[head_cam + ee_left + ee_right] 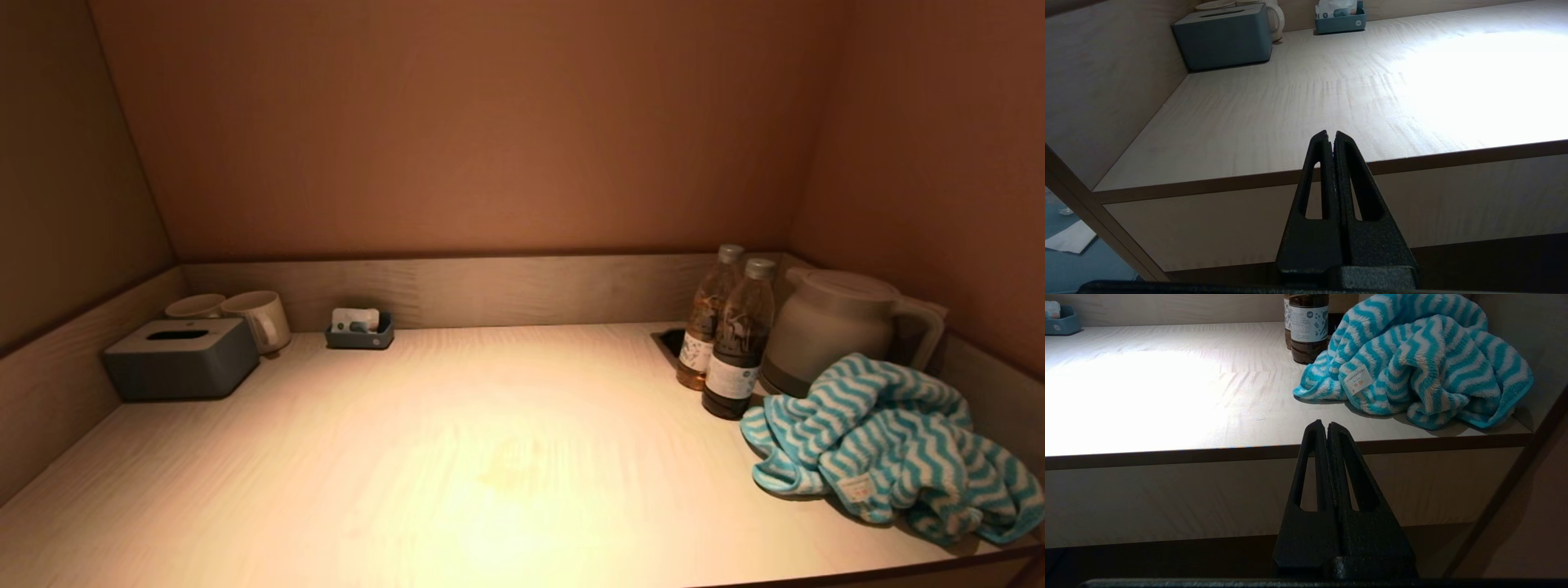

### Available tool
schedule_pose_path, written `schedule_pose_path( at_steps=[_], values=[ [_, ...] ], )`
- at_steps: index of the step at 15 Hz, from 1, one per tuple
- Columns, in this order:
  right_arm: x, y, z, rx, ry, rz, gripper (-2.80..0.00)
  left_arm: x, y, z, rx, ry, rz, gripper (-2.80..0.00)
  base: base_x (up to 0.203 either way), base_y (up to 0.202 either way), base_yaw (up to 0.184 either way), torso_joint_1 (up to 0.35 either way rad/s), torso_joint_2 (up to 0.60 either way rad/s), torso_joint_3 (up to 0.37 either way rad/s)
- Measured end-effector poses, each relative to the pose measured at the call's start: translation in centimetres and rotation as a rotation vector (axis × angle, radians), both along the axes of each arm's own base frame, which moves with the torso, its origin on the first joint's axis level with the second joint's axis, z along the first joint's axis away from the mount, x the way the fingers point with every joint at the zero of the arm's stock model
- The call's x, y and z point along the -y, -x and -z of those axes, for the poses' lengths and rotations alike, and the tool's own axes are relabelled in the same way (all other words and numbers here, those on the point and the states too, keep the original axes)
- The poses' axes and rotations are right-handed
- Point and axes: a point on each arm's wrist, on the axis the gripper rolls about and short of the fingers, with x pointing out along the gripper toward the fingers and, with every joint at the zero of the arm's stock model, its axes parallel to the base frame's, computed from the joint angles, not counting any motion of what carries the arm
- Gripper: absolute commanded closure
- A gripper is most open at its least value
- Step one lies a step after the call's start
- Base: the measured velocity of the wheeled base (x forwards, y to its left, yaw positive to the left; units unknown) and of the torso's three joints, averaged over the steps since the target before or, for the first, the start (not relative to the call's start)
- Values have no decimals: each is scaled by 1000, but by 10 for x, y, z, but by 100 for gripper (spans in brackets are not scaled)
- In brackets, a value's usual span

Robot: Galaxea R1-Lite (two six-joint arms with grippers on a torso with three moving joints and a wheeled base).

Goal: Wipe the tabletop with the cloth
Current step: Pick up the tablecloth

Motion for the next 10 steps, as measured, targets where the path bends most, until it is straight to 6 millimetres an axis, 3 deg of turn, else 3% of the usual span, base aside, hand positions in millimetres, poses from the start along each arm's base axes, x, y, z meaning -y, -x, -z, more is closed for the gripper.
schedule_pose_path(
  at_steps=[10],
  values=[
    [0,0,0,1,2,-2,0,0,0,0,1,-1,0,0,0,0,0,0,0,0]
  ],
)
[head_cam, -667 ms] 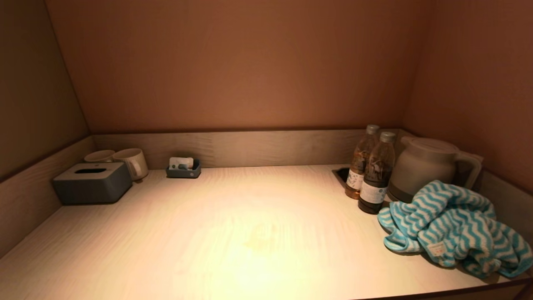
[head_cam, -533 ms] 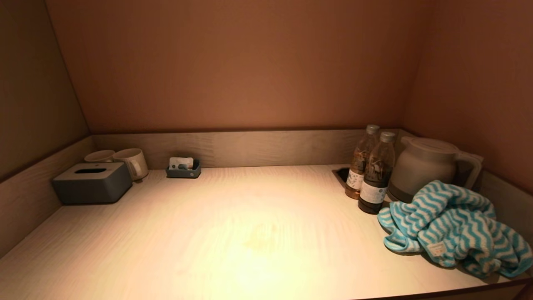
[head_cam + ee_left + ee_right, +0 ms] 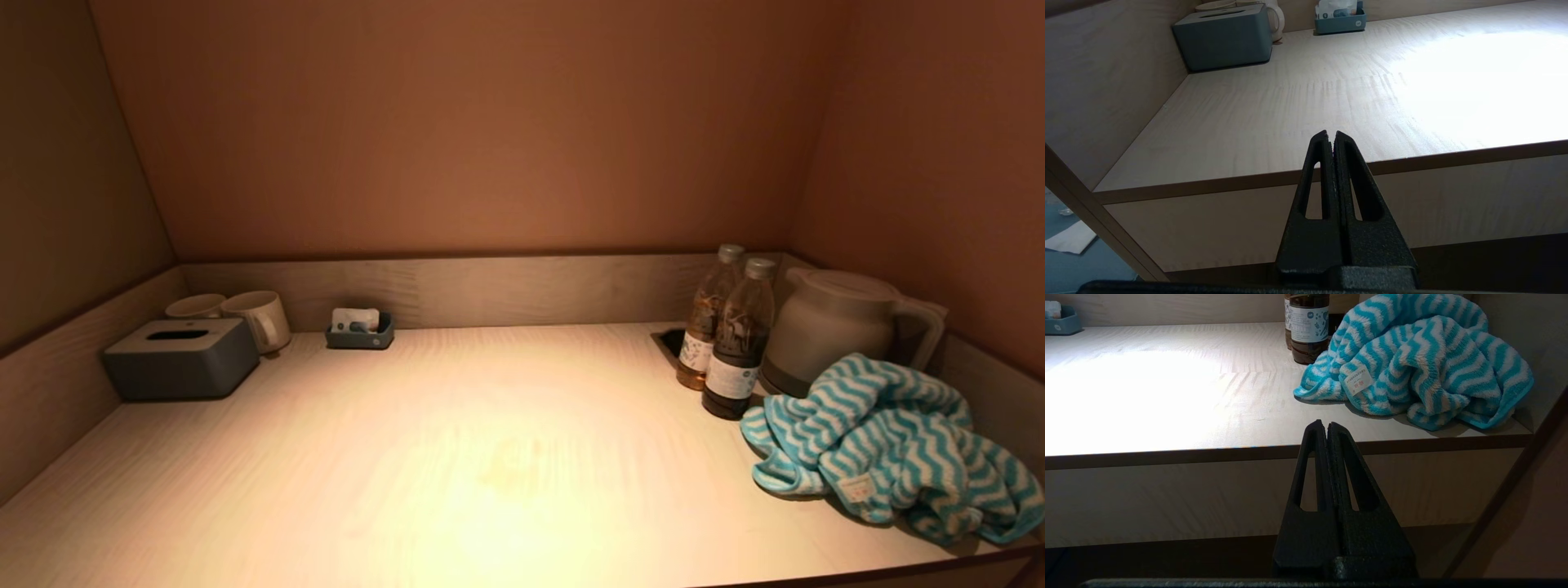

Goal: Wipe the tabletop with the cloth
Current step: Pick up the tablecloth

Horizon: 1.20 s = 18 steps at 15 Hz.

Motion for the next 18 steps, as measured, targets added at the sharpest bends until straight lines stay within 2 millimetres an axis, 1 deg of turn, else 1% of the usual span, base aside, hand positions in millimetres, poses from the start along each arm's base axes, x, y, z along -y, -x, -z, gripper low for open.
schedule_pose_path(
  at_steps=[5,8,10,11,13,15,16,18],
  values=[
    [0,0,-1,0,5,4,0,0,0,0,0,1,0,0,0,0,0,0,0,0],
    [0,4,-12,24,6,6,0,0,0,0,-1,-2,1,0,0,0,0,0,0,0],
    [0,12,-43,77,4,4,0,0,0,0,-1,-2,1,0,0,0,0,0,0,0],
    [0,12,-57,67,2,3,0,0,0,0,-1,-1,0,0,0,0,0,0,0,0],
    [0,4,-81,-8,-4,4,0,0,0,0,-1,-1,0,0,0,0,0,0,0,0],
    [0,-14,-107,-106,-16,7,0,0,0,0,-1,-1,0,0,0,0,0,0,0,0],
    [0,-28,-121,-156,-26,12,0,0,0,0,-1,0,0,0,0,0,0,0,0,0],
    [1,-65,-148,-259,-49,36,0,0,0,0,-1,0,0,0,0,0,0,0,0,0]
  ],
)
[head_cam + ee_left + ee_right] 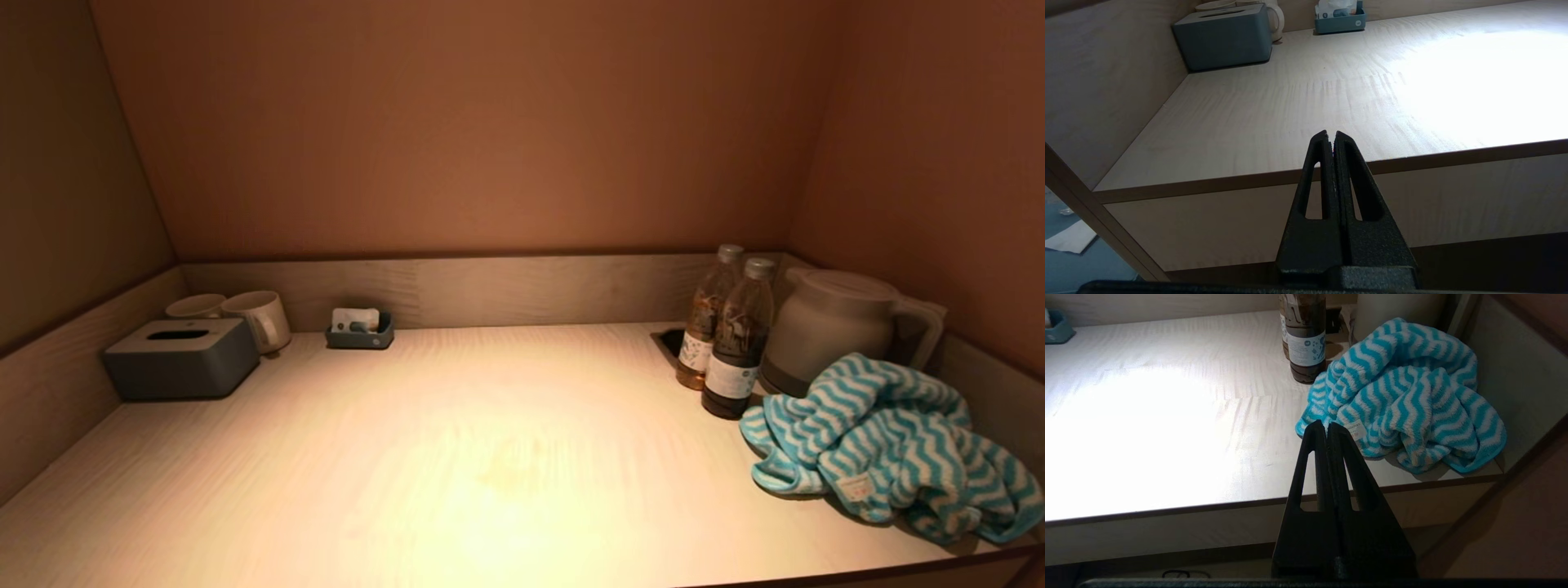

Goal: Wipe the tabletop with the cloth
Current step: Pick up the tablecloth

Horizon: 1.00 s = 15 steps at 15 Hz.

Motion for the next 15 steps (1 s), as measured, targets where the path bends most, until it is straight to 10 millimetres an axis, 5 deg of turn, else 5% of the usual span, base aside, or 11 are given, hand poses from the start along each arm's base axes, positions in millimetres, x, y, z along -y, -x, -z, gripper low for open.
schedule_pose_path(
  at_steps=[4,8,11,15],
  values=[
    [9,-100,-39,-154,-32,86,0,0,0,0,-1,-1,0,0,0,0,0,0,0,0],
    [24,-186,-36,-279,-26,189,0,0,0,0,0,-2,1,0,0,0,0,0,0,0],
    [31,-211,-14,-392,-20,240,0,0,0,0,-1,-5,3,0,0,0,0,0,0,0],
    [33,-211,-3,-471,-27,261,0,0,0,0,-1,-7,3,0,0,0,0,0,0,0]
  ],
)
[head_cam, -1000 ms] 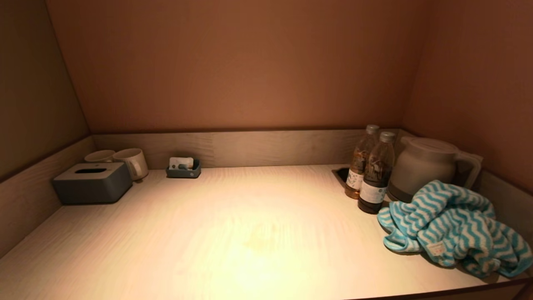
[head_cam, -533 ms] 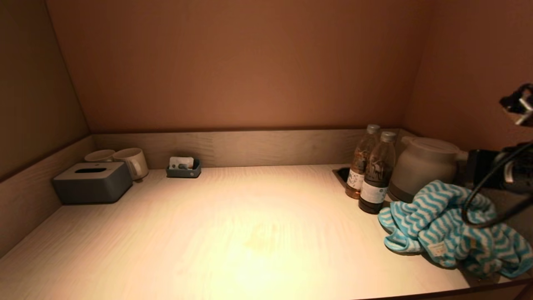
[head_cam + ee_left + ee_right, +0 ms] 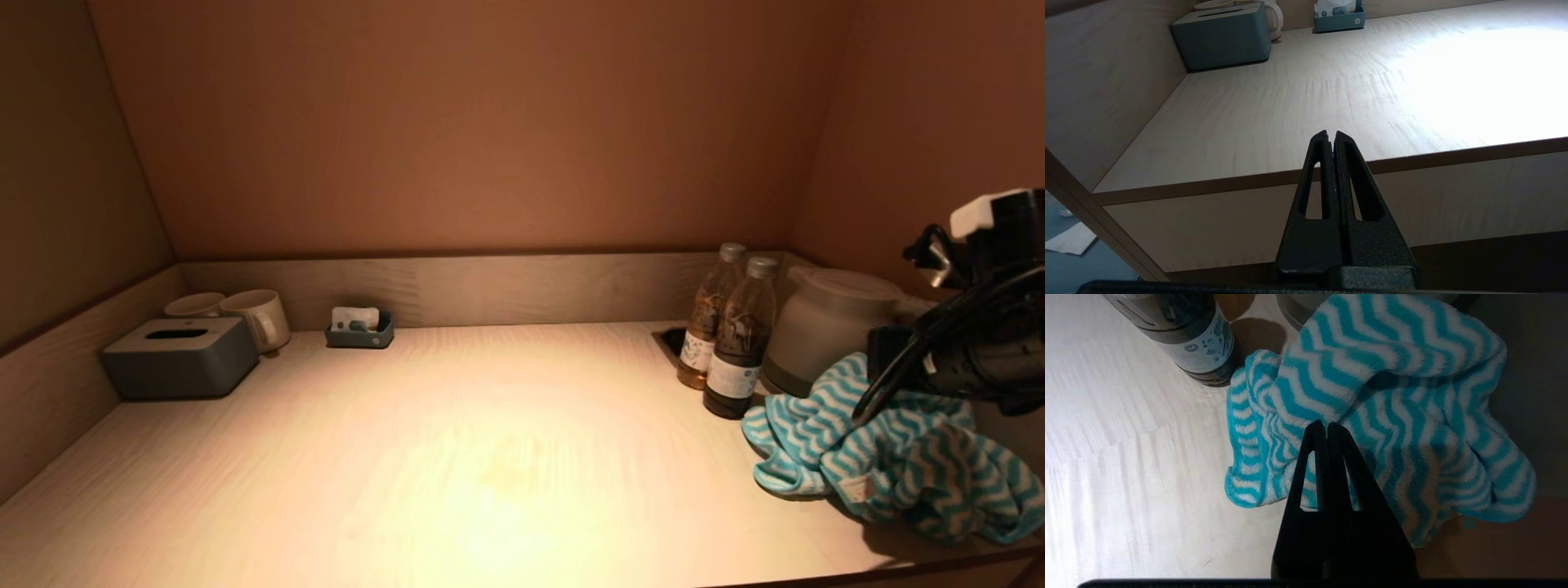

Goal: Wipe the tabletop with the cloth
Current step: Pick up the tablecloth

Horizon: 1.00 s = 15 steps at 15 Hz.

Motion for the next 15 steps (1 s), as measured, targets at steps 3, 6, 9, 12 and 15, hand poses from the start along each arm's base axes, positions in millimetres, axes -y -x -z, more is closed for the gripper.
schedule_pose_path(
  at_steps=[3,6,9,12,15],
  values=[
    [8,4,9,-59,-7,32,0,0,0,0,1,4,-2,0,0,0,0,0,0,0],
    [17,2,20,-100,-14,67,-280,0,0,0,1,3,-2,0,0,0,0,0,0,0],
    [26,-3,32,-142,-32,93,-280,0,0,0,1,1,-2,0,0,0,0,0,0,0],
    [27,-7,39,-164,-41,91,-280,0,0,0,1,1,-3,0,0,0,0,0,0,0],
    [28,-10,44,-181,-46,91,-280,0,0,0,1,-1,0,0,0,0,0,0,0,0]
  ],
)
